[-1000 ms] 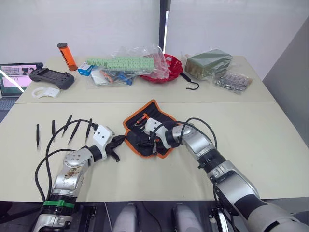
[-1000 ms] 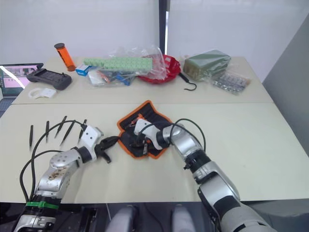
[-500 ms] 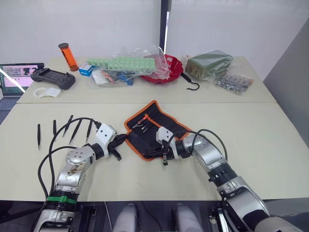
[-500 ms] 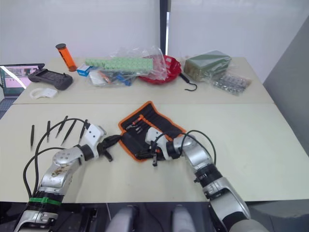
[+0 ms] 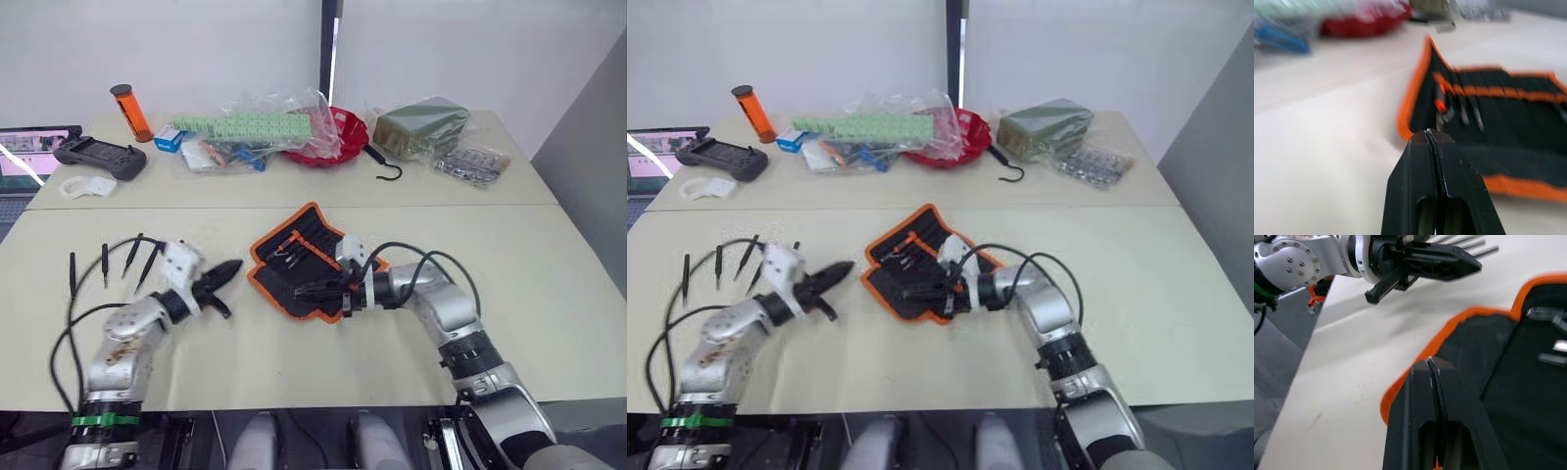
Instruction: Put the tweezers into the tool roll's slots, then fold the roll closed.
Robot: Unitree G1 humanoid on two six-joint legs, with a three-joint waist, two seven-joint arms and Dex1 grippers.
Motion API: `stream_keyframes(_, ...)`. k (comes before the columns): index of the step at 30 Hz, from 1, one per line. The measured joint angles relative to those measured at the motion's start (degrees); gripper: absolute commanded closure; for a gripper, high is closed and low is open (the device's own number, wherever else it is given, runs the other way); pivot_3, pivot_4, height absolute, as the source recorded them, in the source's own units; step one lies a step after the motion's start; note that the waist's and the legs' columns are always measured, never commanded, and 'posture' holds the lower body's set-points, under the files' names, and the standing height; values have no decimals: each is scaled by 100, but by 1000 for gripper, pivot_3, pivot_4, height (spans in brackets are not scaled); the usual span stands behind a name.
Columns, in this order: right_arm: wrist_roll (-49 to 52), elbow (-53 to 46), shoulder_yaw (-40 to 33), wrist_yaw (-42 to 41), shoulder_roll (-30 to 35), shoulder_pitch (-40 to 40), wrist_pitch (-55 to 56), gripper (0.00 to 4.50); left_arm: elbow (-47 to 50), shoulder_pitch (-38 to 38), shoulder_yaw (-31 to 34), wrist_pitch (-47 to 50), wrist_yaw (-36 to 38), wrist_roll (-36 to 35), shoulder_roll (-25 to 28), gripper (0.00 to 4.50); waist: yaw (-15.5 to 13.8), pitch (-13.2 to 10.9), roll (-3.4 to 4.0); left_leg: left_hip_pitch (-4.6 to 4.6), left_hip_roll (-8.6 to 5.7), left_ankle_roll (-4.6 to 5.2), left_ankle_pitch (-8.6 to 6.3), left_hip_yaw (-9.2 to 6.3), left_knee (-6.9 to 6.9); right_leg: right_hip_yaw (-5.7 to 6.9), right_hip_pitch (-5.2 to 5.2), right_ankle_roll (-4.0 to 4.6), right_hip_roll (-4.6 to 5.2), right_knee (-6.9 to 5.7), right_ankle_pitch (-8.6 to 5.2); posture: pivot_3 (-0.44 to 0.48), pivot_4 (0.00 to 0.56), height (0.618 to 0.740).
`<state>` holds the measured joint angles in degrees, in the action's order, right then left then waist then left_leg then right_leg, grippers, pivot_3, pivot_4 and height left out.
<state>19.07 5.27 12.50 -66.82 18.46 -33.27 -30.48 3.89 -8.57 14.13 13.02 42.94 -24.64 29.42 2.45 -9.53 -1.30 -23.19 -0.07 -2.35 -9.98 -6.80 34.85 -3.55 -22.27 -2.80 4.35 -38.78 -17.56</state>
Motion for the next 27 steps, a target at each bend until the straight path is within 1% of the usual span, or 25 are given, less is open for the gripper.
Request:
stream_keyframes(4,26,-208,-229,171,253,1,21,4500,340,366,550,235,-178,-387,56,4488,-1,-1,0,-1,0,0,0,3,0,0,2,0,1,10,0,0,150,740)
stream_keyframes(8,24,-205,-772,654,385,109,413,4500,410,855,1102,296,-406,-484,89,4488,-10,-3,-4,-3,1,0,0,3,0,0,2,0,1,14,0,0,150,740)
stream_keyframes(10,21,-200,-1164,910,593,413,694,4500,344,1137,1541,177,-618,-445,169,4488,-40,-6,-9,-5,0,0,0,3,-2,0,4,0,3,24,0,0,150,740)
stream_keyframes(13,20,-156,-1601,1150,804,893,1023,4500,81,1374,2134,-312,-1113,-79,188,4488,-49,-7,-10,-6,-2,0,0,10,-3,-3,5,1,6,31,1,0,150,740)
stream_keyframes(15,24,-157,-1758,1218,928,1198,1179,4500,1,1575,2408,-502,-1355,49,183,4488,-45,-7,-10,-4,0,0,0,14,-4,-7,6,1,6,32,2,0,150,740)
stream_keyframes(17,24,-148,-1900,1274,1059,1492,1245,4500,-6,1883,2671,-538,-1450,6,100,4488,-34,-7,-11,-2,0,0,-1,23,-7,-15,6,0,7,34,2,0,150,740)
stream_keyframes(20,52,-126,-2210,1334,1215,1832,1279,4500,2,2359,2937,-548,-1512,-56,-117,3657,-28,-8,-14,-1,2,0,-1,33,-6,-23,6,-1,6,36,3,0,150,740)
stream_keyframes(22,137,-127,-2318,1335,1303,1923,1281,4500,4,2526,3037,-552,-1567,-85,-194,2977,-24,-9,-16,2,3,-1,-1,34,-4,-23,8,-1,4,36,4,0,150,740)
stream_keyframes(25,232,-127,-2455,1344,1348,2069,1280,3675,2,2666,3179,-583,-1645,-83,-196,1994,-43,-10,-20,3,4,-1,-1,36,-1,-24,13,-2,5,39,4,0,150,740)
stream_keyframes(27,254,-100,-2465,1345,1356,2126,1274,3018,-1,2722,3198,-671,-1650,-77,-196,1356,-49,-10,-20,2,4,-1,-1,40,-1,-26,15,-6,5,51,7,0,150,740)
